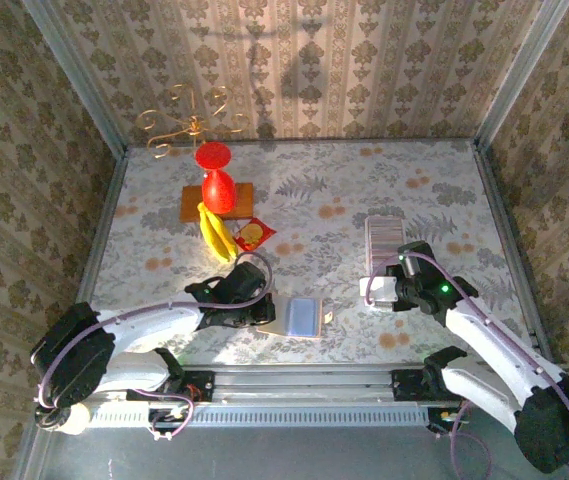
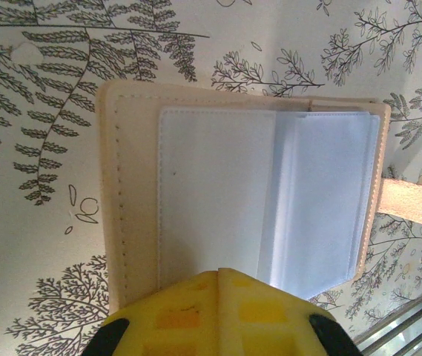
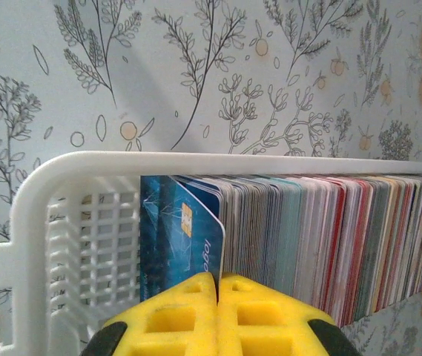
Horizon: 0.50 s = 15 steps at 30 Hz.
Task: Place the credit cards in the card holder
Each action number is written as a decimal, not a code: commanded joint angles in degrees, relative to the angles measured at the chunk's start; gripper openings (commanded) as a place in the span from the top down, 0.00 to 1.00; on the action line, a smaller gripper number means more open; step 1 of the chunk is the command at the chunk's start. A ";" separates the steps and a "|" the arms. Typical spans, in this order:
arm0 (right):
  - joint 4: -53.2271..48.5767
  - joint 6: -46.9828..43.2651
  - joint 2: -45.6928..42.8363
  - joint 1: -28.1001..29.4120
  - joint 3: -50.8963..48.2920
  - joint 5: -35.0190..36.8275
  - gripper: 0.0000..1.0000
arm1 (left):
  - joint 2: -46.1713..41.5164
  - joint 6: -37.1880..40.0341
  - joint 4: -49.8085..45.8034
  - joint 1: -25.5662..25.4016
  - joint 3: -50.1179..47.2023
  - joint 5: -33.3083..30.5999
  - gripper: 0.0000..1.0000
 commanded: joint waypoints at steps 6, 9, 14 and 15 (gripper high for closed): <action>-9.99 5.80 -4.68 -0.39 4.80 -6.43 1.00 | -0.01 -0.09 -1.18 -0.49 0.38 -0.72 1.00; -13.13 7.52 -5.79 -0.34 5.99 -7.72 1.00 | -0.40 0.17 -1.91 -0.42 0.82 -0.81 0.99; -13.74 22.47 -8.49 -0.37 9.01 -10.10 1.00 | -2.34 0.48 -4.30 -0.48 1.61 -1.97 0.96; -12.94 27.25 -8.55 -0.33 9.59 -9.23 1.00 | -2.80 0.38 -4.66 -0.40 1.62 -2.14 0.96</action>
